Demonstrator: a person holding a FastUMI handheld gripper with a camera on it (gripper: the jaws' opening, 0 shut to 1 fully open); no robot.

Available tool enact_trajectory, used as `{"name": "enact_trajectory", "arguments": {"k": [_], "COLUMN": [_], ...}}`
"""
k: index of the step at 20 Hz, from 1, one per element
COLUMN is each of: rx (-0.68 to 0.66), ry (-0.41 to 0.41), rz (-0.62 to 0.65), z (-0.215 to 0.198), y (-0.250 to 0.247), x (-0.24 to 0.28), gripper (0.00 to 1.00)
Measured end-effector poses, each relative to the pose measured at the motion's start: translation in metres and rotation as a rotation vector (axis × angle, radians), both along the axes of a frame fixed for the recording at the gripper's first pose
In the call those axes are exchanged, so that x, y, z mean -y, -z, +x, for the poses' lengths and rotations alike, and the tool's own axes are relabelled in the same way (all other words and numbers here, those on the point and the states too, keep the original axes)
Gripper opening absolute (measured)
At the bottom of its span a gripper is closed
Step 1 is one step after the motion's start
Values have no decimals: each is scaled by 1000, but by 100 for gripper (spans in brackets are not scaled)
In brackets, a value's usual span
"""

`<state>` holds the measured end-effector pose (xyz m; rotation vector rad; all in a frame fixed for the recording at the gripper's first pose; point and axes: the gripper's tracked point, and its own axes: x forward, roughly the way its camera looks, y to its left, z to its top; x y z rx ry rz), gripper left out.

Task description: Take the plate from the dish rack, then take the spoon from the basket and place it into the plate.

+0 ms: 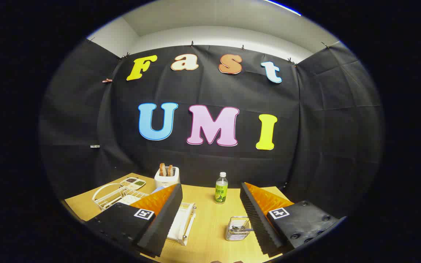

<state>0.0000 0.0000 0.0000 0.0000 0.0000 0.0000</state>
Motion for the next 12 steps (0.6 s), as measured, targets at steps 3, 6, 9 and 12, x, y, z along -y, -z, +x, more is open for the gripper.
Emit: {"name": "enact_trajectory", "arguments": {"k": [3,6,9,12], "rx": [3,-3,-5,-5], "ry": [-15,-21,-23,-23], "rz": [-2,-3,-5,-14], "z": [0,0,-3,-6], "y": [-1,2,3,3], "x": [-10,-14,-18,-18], "gripper": [97,97,97,97]}}
